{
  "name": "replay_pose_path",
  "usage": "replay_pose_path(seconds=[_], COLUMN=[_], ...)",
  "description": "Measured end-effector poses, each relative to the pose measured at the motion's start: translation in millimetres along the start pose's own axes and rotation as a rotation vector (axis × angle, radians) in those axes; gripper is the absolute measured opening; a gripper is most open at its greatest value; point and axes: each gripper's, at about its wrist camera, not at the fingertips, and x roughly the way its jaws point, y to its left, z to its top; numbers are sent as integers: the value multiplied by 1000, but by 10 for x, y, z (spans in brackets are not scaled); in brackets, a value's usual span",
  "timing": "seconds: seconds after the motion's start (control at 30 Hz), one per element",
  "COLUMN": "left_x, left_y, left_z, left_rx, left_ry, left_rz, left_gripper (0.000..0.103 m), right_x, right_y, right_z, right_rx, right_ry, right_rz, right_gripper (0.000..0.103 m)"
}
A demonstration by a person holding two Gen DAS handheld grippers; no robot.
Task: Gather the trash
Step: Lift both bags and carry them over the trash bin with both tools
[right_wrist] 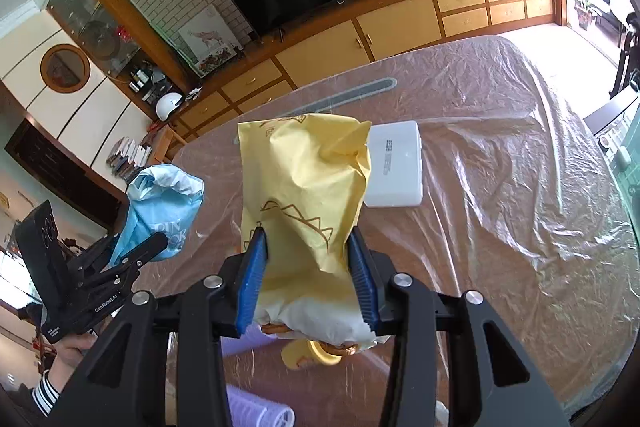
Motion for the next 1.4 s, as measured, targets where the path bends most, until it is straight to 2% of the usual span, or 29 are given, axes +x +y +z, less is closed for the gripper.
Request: replay_pose_path(seconds=[0.2,0.63,0.9,1.13,1.4], left_x=[-119,-595,-726,-874,-980], left_y=[-121,-354,-457,-615,-723], left_z=[-151,-387,-510,-705,-941], left_rx=[-8,-17,-7,7,3], left_ry=[18,-21,-25,-23,9], left_rz=[12,-9,-11,-49,-83], left_gripper=[52,52,52,52,52], right_x=[-206,-624,-806,-948,-1039], right_y=[53,126,201,253,179], right_z=[-177,-462,-595,-854,-1167], right_rx=[-33,-96,-141,-201,-197], right_ry=[0,-12,-22,8,76], right_rz=[-9,52,70,97,115], right_gripper=[40,40,40,40,40])
